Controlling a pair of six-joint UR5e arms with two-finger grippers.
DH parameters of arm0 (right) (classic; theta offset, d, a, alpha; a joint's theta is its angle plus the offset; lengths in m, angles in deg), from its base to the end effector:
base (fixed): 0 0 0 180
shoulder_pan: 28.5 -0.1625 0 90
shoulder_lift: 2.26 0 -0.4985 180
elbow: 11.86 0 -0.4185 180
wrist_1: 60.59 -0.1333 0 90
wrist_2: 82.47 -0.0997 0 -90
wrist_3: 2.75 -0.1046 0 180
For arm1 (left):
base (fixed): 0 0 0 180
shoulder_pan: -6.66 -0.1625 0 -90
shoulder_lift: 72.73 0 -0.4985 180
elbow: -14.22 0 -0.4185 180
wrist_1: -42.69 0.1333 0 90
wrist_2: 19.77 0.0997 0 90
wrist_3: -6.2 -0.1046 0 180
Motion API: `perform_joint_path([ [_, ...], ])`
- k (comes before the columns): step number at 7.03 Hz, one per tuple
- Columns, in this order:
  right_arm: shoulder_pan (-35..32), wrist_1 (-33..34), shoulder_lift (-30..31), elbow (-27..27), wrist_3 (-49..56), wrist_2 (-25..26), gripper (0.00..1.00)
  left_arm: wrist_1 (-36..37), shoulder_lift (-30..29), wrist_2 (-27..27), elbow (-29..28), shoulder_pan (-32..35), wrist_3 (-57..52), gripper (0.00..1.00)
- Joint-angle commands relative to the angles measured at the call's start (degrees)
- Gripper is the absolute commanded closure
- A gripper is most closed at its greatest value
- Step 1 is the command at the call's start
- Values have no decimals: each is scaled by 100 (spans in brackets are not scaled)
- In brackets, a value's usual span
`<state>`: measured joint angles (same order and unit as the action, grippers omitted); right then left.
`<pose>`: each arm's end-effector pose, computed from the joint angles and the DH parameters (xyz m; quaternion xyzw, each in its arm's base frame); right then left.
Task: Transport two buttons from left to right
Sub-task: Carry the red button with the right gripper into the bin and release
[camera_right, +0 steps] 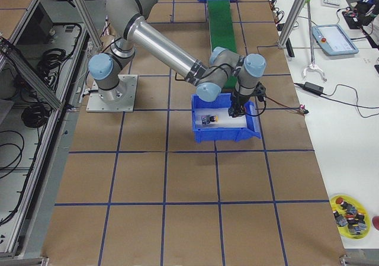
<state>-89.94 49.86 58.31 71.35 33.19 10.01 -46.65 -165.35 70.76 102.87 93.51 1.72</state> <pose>-0.2344 -0.6999 0.3273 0.0647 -0.9975 -0.0277 0.0081 -0.1025 -0.5462 0.5456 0.0116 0.9999 0.0056 0.0043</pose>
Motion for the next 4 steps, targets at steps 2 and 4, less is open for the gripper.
perform_joint_path([
  [2, 0, 196, -203, 283, -9, 16, 96, -4, -2, 0, 3, 7, 0, 0],
  [4, 0, 196, -238, 328, -26, 43, 93, -4, -2, 0, 3, -1, 0, 0],
])
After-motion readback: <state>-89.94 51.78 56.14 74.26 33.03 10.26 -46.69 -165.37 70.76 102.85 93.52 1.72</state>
